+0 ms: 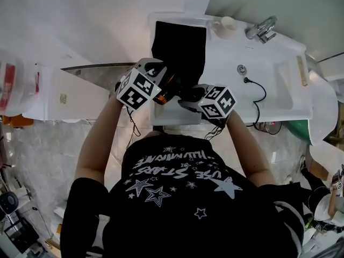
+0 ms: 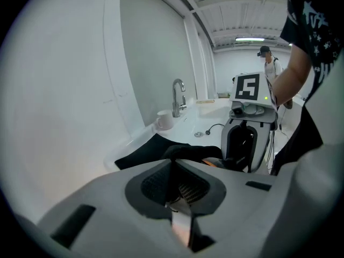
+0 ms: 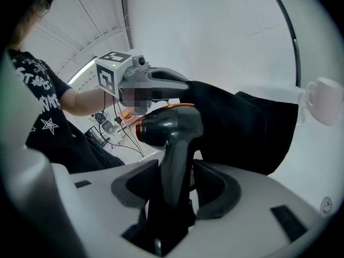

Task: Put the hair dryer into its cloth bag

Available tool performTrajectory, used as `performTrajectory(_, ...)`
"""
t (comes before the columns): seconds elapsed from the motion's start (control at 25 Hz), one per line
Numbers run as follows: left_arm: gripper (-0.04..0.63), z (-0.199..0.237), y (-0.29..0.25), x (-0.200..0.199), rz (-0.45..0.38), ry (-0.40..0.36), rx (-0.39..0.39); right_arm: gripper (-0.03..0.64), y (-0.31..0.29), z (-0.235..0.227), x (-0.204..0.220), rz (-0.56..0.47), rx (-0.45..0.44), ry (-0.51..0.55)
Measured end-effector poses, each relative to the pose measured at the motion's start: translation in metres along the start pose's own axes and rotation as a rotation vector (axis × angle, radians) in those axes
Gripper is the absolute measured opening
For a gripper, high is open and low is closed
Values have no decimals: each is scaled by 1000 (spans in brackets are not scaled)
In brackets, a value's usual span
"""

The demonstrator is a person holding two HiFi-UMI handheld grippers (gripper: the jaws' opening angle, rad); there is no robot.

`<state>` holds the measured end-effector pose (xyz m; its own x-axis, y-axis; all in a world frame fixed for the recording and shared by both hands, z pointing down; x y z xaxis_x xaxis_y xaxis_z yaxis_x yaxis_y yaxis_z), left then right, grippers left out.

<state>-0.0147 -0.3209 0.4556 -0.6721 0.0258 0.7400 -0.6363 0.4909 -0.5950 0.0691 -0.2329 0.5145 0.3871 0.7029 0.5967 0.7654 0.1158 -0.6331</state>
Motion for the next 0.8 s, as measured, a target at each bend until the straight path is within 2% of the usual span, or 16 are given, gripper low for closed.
performTrajectory(0.24, 29, 6, 5, 2, -8, -28, 52, 204, -5, -16, -17, 2, 18, -13)
performTrajectory(0.4, 29, 11, 8, 11, 5, -32, 53, 204, 1, -30, -26, -26, 38, -58)
performTrajectory(0.64, 29, 11, 9, 22, 8, -10, 62, 204, 6, -43, -34, -65, 66, -99)
performTrajectory(0.8, 29, 8, 13, 23, -18, 26, 90, 204, 7, -51, -36, -81, 117, -126)
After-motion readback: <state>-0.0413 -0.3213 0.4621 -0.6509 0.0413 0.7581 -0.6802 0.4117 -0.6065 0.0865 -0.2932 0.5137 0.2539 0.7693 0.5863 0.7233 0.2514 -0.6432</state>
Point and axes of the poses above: the fingertips, and each gripper's own axes: y backward along the fingers, z to its left, x out of its underside, the point moved 3 cm from there along y, backward along the fingers, and after that the axes turned 10 degrees about -y, right-handed, at the moved point
